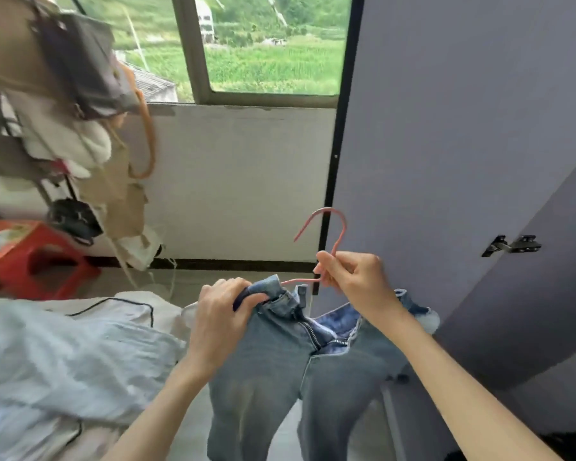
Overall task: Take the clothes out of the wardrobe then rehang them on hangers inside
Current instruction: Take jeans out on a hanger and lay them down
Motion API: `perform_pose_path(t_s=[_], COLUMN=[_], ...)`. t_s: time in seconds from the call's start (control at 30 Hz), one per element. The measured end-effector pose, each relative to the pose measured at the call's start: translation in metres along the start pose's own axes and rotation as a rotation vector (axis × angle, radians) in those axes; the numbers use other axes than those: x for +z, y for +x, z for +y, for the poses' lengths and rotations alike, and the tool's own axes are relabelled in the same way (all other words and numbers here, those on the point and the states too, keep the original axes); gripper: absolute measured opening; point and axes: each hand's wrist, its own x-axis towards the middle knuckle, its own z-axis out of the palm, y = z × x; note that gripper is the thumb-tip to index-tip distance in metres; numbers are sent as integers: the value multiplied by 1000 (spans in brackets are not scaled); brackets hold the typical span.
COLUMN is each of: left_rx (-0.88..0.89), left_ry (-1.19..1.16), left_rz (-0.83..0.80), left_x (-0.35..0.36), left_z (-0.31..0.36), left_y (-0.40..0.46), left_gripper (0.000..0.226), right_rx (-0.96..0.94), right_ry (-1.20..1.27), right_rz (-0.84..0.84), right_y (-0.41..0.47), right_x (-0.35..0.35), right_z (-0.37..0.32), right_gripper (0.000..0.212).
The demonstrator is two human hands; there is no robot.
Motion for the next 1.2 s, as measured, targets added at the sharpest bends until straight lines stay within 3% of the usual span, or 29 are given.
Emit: perform_pose_path(t_s=[0.1, 0.2, 0.27, 0.33, 0.4, 0.5, 0.63, 0.73, 0.93, 1.2], left_rx=[-92, -205, -328, -429, -500, -602, -729, -785, -739, -775], left_ry=[81, 161, 237, 299, 350, 375, 456, 537, 781, 1061], left_rz=[117, 234, 330, 407, 469, 569, 727, 835, 1013, 1286], left_x=[-34, -66, -84, -101, -117, -136, -156, -178, -258, -395], left_z=[-16, -25, -27, -27, -25, -20, -11, -10, -2, 1], left_y=[-15, -31, -44, -55, -68, -89, -120, -140, -174, -251], left_gripper=[32, 26, 37, 42, 35, 31, 29, 50, 48, 47], right_rx=[-229, -365, -267, -74, -2, -221, -494, -631, -732, -733], right_ry=[-121, -188, -167, -75, 20, -3, -47, -29, 34, 245], right_rz=[-14, 44, 34, -103, -282, -363, -416, -405, -252, -276], right_y=[16, 28, 36, 44, 48, 49, 49, 40, 15, -67], right_x=[28, 47, 57, 71, 89, 116, 148, 179, 263, 359], right_z=[-3, 5, 12, 18, 16, 4, -15, -34, -118, -272], right_gripper=[65, 52, 43, 40, 56, 77, 55, 46, 40, 43])
